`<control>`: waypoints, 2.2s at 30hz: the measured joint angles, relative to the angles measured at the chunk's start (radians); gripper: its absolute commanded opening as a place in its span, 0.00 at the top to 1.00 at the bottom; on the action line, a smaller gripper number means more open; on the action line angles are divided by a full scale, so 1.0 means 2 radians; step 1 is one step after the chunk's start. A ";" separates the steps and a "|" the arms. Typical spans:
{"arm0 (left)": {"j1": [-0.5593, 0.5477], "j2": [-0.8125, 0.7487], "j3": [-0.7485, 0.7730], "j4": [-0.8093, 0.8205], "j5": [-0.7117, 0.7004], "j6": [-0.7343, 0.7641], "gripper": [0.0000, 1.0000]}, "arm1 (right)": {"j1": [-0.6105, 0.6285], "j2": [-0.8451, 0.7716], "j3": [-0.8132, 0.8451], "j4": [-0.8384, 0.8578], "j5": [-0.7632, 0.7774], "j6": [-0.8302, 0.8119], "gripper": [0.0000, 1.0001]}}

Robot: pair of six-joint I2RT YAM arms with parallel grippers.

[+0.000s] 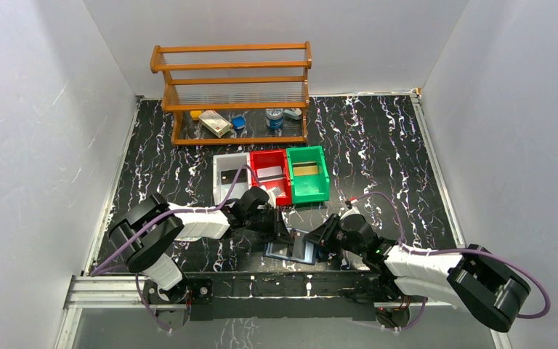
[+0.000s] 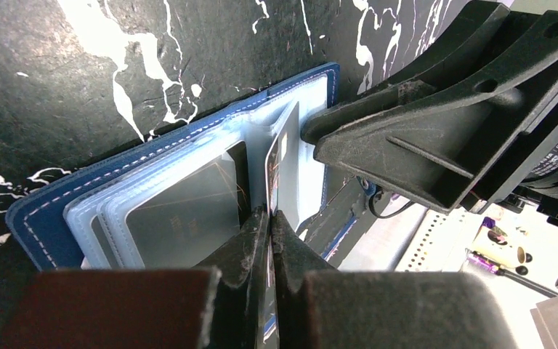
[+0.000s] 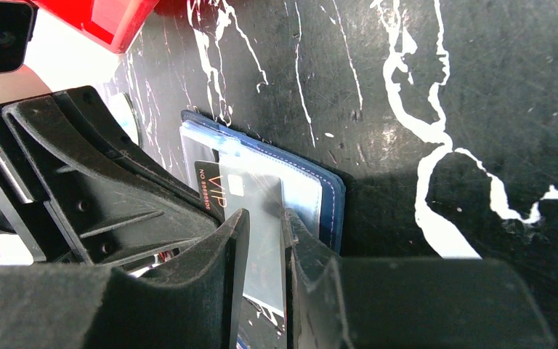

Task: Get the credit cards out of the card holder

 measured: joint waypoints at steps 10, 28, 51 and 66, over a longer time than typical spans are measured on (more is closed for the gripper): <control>0.000 -0.037 0.004 -0.056 -0.021 0.047 1.00 | 0.000 -0.005 0.000 -0.006 0.000 0.000 0.67; 0.000 -0.045 0.010 -0.080 -0.026 0.066 0.90 | 0.001 0.063 0.095 -0.088 -0.061 -0.074 0.68; 0.000 -0.014 0.021 -0.068 0.019 0.082 0.89 | 0.001 0.083 0.081 -0.039 -0.065 -0.048 0.67; 0.000 -0.054 0.028 -0.113 -0.018 0.100 1.00 | 0.001 0.070 0.076 -0.044 -0.054 -0.050 0.66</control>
